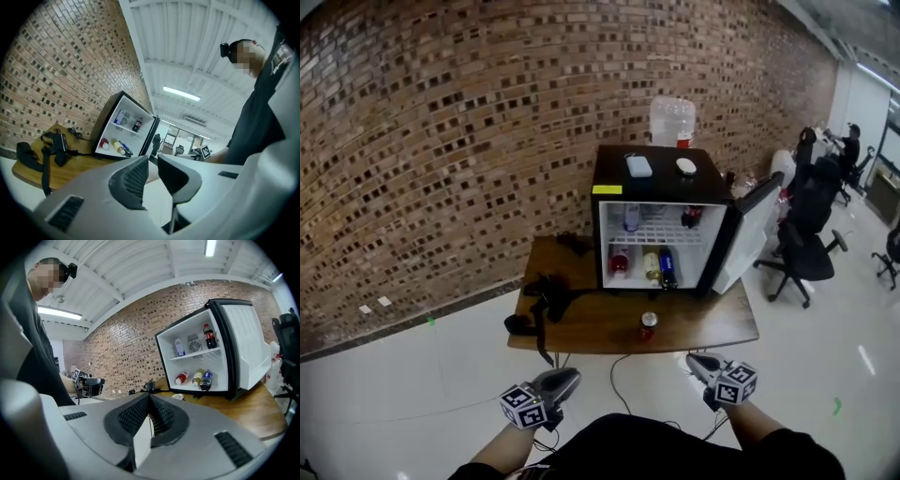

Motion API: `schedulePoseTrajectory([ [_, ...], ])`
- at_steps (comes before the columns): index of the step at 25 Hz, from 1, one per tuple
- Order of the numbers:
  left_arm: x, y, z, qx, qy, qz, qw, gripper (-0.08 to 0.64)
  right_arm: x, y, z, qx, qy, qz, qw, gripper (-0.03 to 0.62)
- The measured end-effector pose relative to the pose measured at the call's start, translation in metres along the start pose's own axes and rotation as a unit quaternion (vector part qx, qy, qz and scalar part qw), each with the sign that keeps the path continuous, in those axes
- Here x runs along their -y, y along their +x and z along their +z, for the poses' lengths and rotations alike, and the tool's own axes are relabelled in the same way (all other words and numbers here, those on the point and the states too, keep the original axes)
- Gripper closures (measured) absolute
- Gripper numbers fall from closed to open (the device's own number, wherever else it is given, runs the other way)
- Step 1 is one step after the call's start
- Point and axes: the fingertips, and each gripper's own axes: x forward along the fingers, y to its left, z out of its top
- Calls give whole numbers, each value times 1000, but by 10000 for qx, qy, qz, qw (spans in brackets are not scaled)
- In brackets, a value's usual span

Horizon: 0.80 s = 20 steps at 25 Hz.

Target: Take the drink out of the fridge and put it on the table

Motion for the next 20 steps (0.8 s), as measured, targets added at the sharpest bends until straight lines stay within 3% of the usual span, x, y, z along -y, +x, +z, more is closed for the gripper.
schedulePoseTrajectory([
  [4, -1, -29, 7, -85, 114, -80, 9999, 546, -47, 14, -8, -27, 48, -8, 10000, 595],
  [8, 12, -32, 11, 53, 58, -55, 10000, 546, -67, 3, -6, -24, -50, 118, 9999, 597],
  [13, 42, -5, 6, 176, 158, 192, 9995, 555, -53, -37, -7, -13, -262, 230, 9994, 596],
  [20, 104, 58, -29, 319, 156, 607, 9975, 578, -24, -104, -31, -213, -409, 756, 9961, 597],
])
